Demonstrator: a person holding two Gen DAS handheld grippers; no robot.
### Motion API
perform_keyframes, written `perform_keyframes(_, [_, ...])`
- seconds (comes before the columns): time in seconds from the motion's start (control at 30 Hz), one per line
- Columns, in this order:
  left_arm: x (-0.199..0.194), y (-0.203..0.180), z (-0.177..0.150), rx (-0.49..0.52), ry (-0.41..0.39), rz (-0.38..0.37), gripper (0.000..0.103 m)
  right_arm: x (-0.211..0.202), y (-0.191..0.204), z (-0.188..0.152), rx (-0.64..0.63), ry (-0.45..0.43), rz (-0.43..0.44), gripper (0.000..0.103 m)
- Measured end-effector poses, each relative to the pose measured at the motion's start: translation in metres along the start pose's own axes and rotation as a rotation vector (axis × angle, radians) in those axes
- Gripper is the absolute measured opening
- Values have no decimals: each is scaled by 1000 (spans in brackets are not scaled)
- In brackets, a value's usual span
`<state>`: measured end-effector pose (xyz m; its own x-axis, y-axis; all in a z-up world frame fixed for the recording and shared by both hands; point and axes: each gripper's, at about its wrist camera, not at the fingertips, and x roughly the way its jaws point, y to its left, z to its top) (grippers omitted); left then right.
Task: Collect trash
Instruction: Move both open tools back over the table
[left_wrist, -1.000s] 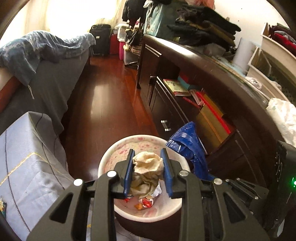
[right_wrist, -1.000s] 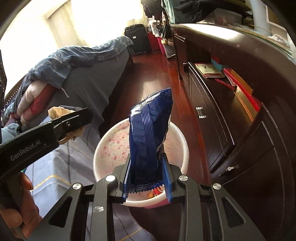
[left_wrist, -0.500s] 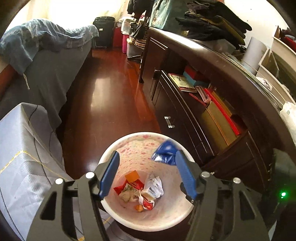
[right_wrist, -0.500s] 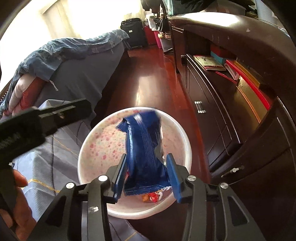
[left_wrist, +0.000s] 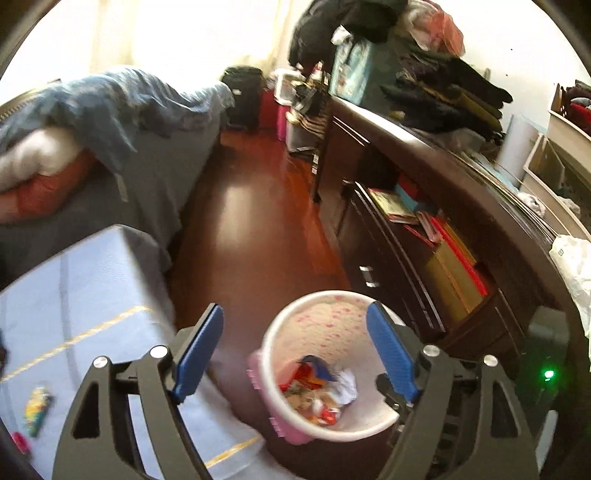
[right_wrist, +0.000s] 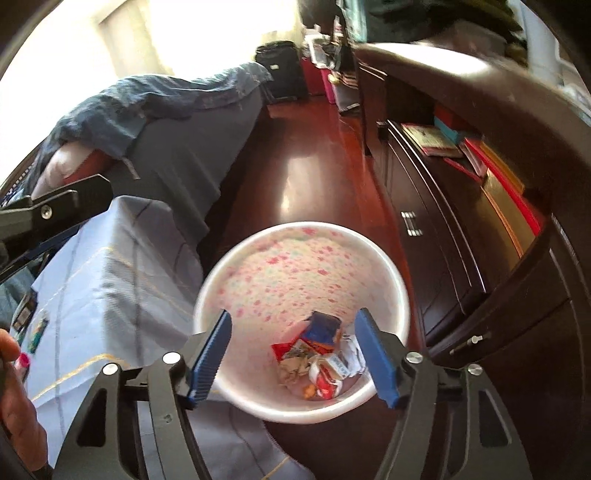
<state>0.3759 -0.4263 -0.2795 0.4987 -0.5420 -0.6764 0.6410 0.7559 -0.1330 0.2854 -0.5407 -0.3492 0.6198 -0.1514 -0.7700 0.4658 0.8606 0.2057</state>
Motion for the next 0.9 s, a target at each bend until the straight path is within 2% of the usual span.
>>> perform_keyframes(0.2, [-57, 33, -2, -27, -65, 128, 91, -37, 46, -1, -58, -30, 70, 85])
perform_keyframes(0.4, [-114, 82, -20, -89, -96, 274, 99, -66, 110, -10, -171, -33, 170, 88])
perform_keyframes(0.7, [-175, 201, -59, -269, -81, 505, 99, -84, 202, -39, -340, -9, 274, 89])
perform_keyframes(0.9, [-178, 289, -92, -408, -8, 615, 99, -87, 249, -62, -433, 14, 312, 89])
